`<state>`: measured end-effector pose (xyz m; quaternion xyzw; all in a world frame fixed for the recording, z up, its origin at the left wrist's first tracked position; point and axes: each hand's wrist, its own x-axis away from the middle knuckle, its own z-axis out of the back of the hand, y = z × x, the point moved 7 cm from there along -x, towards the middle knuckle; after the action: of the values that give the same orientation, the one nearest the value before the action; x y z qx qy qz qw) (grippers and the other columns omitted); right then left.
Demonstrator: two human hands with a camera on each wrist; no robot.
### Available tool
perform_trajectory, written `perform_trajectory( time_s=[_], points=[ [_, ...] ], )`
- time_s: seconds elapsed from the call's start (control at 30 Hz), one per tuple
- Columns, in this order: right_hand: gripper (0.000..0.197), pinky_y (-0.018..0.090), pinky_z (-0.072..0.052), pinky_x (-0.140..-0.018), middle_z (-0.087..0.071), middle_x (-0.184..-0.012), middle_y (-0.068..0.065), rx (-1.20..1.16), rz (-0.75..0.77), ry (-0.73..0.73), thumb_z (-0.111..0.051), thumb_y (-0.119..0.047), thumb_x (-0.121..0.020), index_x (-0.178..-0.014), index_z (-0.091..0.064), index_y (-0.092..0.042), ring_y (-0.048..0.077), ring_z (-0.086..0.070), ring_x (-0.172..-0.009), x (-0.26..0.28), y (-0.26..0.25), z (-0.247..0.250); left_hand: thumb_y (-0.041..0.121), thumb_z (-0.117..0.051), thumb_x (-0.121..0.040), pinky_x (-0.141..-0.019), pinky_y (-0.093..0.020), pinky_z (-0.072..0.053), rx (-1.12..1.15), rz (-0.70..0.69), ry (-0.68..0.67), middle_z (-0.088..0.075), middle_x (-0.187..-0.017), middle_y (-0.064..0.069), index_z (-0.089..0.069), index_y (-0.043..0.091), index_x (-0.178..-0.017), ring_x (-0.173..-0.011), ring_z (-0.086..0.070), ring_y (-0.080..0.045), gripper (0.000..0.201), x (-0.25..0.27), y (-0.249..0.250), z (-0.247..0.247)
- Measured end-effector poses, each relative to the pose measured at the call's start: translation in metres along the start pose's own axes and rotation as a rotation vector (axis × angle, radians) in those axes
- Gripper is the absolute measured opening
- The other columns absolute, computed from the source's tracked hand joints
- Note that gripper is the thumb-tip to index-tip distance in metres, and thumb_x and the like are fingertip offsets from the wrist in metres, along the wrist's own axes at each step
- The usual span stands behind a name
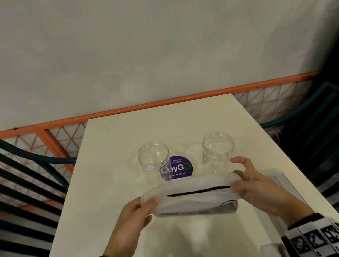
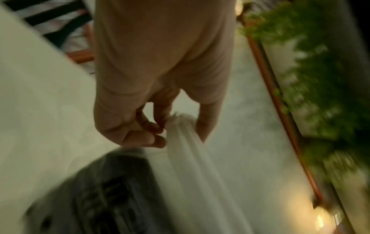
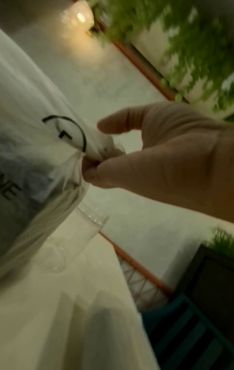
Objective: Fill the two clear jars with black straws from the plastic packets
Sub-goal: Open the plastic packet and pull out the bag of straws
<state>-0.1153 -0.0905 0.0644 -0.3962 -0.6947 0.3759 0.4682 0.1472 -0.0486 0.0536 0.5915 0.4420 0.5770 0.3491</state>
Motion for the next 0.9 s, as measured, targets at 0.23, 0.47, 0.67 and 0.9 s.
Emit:
perform_trajectory(
  time_s=[0.23, 0.47, 0.67, 0.9],
  points=[
    [0.051, 0.013, -0.048, -0.059, -0.044, -0.1, 0.006, 0.489, 0.104, 0.031, -0.043, 0.009, -0.085, -0.115, -0.025, -0.028, 0.018, -0.052, -0.082, -0.001, -0.008, -0.032, 0.025, -0.072, -0.076, -0.06, -0.026, -0.044, -0.499, 0.025, 0.157, -0.06, -0.081, -0.008, -0.043, 0.016, -0.1, -0.076, -0.059, -0.022, 0.039, -0.009, -0.014, 0.01],
    [0.043, 0.012, -0.035, -0.053, -0.035, -0.088, 0.0, 0.741, 0.232, 0.112, -0.042, 0.015, -0.078, -0.09, -0.033, -0.026, 0.014, -0.038, -0.069, -0.011, 0.003, -0.028, 0.02, -0.061, -0.084, -0.061, -0.031, -0.04, -0.271, -0.016, 0.137, -0.051, -0.061, -0.004, -0.061, 0.007, -0.061, -0.064, -0.045, -0.02, 0.026, -0.013, -0.006, 0.008],
    [0.016, 0.011, -0.036, -0.058, -0.051, -0.076, 0.002, 1.041, 0.307, 0.491, -0.057, -0.004, -0.083, -0.1, -0.057, -0.007, 0.014, -0.048, -0.066, -0.005, -0.001, 0.004, 0.01, -0.057, -0.084, -0.064, -0.022, -0.041, 0.163, 0.165, 0.058, -0.067, -0.072, 0.003, -0.071, 0.012, -0.084, -0.069, -0.054, -0.012, 0.013, -0.006, -0.015, 0.006],
    [0.012, 0.037, -0.054, -0.066, -0.069, -0.085, 0.013, 0.521, 0.011, 0.216, -0.056, -0.002, -0.087, -0.083, -0.067, -0.006, 0.025, -0.063, -0.07, -0.016, 0.026, -0.006, -0.002, -0.067, -0.077, -0.068, -0.03, -0.056, 0.028, 0.053, 0.125, -0.064, -0.089, -0.02, -0.054, 0.01, -0.105, -0.078, -0.062, -0.025, 0.033, -0.009, -0.005, 0.012]
  ],
)
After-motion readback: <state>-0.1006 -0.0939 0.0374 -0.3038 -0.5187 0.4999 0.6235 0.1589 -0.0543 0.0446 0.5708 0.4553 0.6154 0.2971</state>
